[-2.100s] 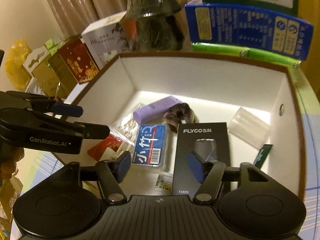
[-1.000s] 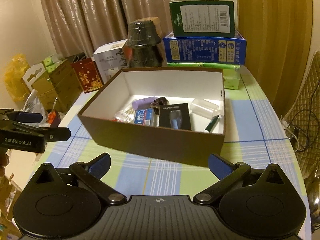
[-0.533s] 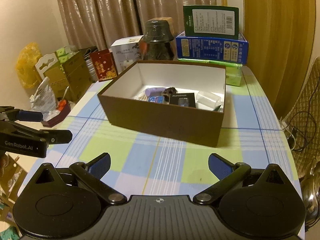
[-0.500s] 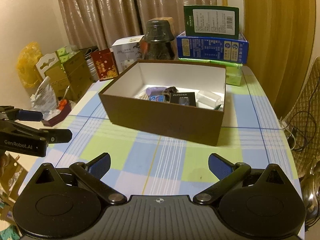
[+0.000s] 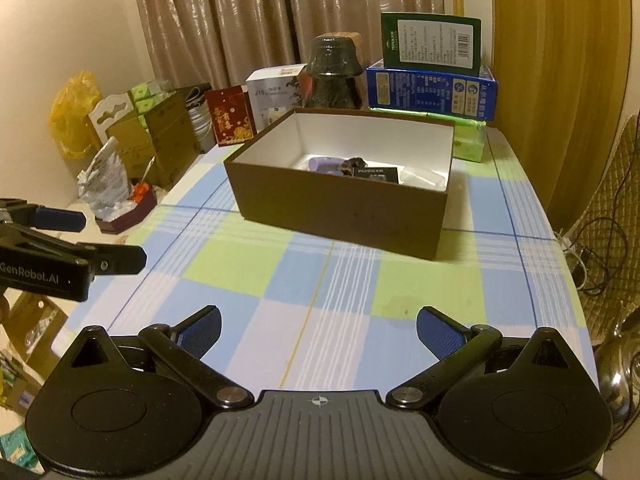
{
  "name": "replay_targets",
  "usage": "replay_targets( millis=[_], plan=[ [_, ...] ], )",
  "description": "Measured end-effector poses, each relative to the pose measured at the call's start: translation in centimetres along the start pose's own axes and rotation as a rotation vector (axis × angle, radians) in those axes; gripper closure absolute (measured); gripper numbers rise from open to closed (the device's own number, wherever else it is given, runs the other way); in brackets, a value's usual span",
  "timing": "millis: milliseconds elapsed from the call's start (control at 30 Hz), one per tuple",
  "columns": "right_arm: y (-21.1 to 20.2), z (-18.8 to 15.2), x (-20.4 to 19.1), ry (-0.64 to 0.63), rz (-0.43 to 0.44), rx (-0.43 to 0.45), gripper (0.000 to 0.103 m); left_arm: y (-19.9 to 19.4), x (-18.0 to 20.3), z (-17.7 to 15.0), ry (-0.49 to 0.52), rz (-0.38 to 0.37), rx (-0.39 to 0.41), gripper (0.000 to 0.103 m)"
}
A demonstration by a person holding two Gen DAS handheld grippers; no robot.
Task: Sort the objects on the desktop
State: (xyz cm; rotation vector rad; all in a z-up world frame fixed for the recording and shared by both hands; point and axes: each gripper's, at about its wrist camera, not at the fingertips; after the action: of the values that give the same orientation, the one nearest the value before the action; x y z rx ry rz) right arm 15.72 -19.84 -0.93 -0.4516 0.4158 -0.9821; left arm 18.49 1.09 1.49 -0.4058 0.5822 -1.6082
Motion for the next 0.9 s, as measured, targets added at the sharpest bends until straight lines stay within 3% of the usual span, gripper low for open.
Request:
replay_targets(
  millis=[900],
  plan=[
    [-4.1, -3.5, -0.6, -0.006, 0.007, -0.032, 0.002, -3.3, 2.0, -3.7, -0.021, 0.031, -0.042, 0.001]
  ],
)
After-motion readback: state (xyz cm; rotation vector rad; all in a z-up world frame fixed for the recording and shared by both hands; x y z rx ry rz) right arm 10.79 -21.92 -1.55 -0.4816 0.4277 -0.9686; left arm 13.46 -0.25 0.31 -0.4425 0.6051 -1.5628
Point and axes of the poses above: each gripper's, at about its wrist camera, not at the fingertips, and y roughly the way its jaws point, x to its right, z to its top, and after that the axes turned 10 degrees about x, right-handed
